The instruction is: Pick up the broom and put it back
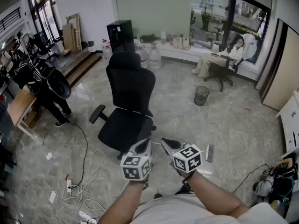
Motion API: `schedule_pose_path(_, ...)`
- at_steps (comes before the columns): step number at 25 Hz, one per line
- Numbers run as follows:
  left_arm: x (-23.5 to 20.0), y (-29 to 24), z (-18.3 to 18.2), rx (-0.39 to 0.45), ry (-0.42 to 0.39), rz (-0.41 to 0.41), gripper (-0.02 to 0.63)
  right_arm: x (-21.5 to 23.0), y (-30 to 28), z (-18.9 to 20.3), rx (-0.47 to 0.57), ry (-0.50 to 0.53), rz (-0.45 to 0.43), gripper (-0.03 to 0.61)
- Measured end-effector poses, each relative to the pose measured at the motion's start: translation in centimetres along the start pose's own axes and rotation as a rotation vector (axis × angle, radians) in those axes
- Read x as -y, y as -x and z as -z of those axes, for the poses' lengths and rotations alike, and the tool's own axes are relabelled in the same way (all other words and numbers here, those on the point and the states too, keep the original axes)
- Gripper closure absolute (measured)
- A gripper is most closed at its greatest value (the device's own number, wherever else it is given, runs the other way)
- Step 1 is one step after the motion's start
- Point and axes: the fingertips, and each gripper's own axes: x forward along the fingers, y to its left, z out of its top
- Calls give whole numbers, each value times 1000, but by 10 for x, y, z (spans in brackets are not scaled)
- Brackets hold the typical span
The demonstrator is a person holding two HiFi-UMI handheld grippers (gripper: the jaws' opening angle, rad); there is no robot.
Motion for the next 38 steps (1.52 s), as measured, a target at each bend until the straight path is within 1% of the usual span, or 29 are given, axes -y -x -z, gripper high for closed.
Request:
schedule_pose_path(5,2,4,0,-4,2,4,607,-6,2,-2,4,-1,-3,575)
schedule_pose_path(11,-7,3,0,-5,16,-10,607,-6,-3,-4,12,-21,-22,575)
schedule_pose_path(16,-14,-18,-4,-12,24,-15,606,7,-18,-8,1,-10,-44,574)
schedule_pose_path(19,-20,-41,-6,-24,26,-19,606,27,-31,-11,-3,-17,-49,574)
schedule_pose_path(22,-32,-72,-7,-38,30,-35,606,56,-50,-10,-10,-33,-58,574)
schedule_pose_path(25,-44,-115,-8,-59,35,-59,607,95,-74,-9,-22,-51,-75,574)
schedule_pose_path(28,-52,-176,-8,-85,50,-80,606,150,-99,-4,-50,-56,-94,572)
schedule_pose_path(32,-69,-273,-10,-102,82,-105,606,239,-147,-5,-87,-44,-125,571)
schedule_pose_path(36,-79,-343,12,-180,146,-153,606,304,-182,20,-186,-80,-188,569)
schedule_pose_path(38,-89,-378,20,-214,165,-177,607,335,-202,33,-227,-90,-215,568)
